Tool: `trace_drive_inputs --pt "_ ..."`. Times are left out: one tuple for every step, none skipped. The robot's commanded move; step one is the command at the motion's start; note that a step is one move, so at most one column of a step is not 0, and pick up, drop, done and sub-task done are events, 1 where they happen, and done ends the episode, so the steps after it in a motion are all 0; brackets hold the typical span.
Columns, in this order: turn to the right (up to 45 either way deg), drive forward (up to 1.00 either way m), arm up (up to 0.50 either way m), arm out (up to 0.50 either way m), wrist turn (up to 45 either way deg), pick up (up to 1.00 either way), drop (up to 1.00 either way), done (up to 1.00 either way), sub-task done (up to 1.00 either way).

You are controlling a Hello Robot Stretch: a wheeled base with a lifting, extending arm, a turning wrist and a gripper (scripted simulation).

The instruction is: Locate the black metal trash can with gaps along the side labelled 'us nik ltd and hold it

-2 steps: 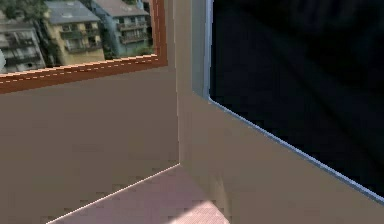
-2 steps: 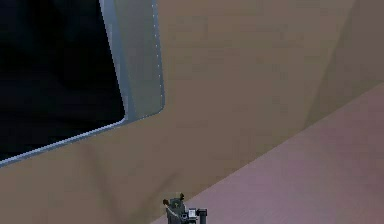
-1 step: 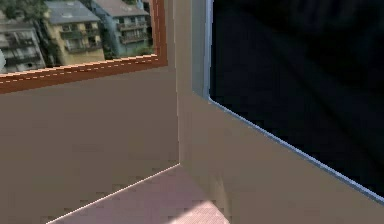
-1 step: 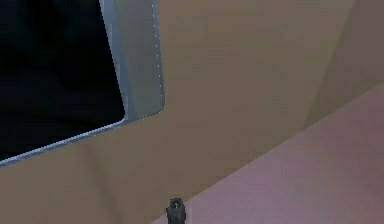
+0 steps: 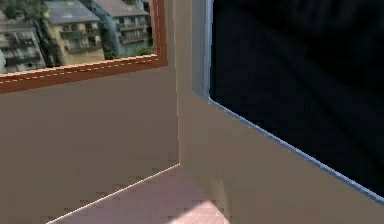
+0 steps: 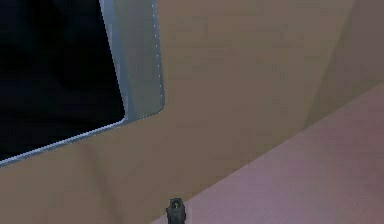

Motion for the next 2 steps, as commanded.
trace_drive_inputs --pt "0.0 0.00 0.10 0.00 0.0 0.00 0.00 0.00 0.00" --pt "0.0 0.00 0.00 0.00 0.0 0.00 0.00 1.00 0.00"
